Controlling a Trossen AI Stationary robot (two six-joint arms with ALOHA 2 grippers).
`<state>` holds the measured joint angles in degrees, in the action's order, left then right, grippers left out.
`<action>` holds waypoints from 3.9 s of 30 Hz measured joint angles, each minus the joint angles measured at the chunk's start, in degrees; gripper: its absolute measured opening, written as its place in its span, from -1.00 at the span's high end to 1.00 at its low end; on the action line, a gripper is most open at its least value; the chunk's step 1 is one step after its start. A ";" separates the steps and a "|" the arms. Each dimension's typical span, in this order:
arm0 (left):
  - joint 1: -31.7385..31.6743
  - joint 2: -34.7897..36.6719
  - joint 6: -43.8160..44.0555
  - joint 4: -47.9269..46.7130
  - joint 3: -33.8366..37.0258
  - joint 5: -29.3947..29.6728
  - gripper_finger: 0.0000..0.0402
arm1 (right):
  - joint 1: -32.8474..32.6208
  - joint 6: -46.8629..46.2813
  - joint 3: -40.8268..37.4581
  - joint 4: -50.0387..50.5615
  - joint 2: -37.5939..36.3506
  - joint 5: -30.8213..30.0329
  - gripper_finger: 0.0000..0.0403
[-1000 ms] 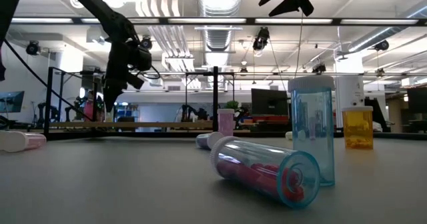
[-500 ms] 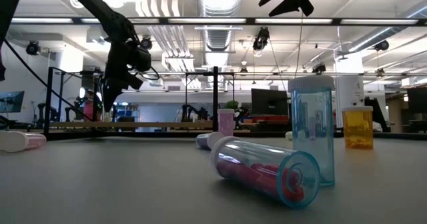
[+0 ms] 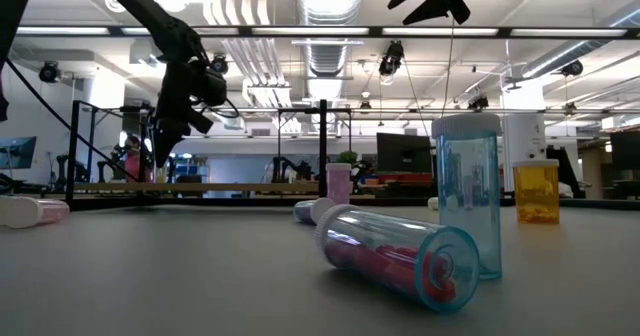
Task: Pick and place medicine bottles onto shelf by color
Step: Put the middle yellow pill bottle on the shelf, then put the middle pink pill bottle on the shelf
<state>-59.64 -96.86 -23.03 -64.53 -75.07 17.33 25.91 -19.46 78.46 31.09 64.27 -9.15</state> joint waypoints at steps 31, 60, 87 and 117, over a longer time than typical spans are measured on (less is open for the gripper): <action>3.47 3.32 1.66 -1.07 -3.89 -3.62 0.02 | 0.00 0.00 0.00 -0.02 0.00 0.02 -0.12; 41.54 11.16 20.87 6.47 -6.89 -15.77 0.02 | 0.00 0.00 0.00 -0.02 0.00 0.01 -0.12; 61.48 9.88 34.67 73.41 22.12 -15.53 0.02 | 0.00 0.00 -0.02 -0.02 0.00 0.01 -0.12; 67.60 -9.58 27.39 106.75 30.46 -0.17 0.02 | -0.02 0.00 -0.02 -0.02 0.00 0.02 -0.12</action>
<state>7.97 -106.44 4.37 42.22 -44.61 17.16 25.89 -19.46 78.43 31.07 64.27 -9.13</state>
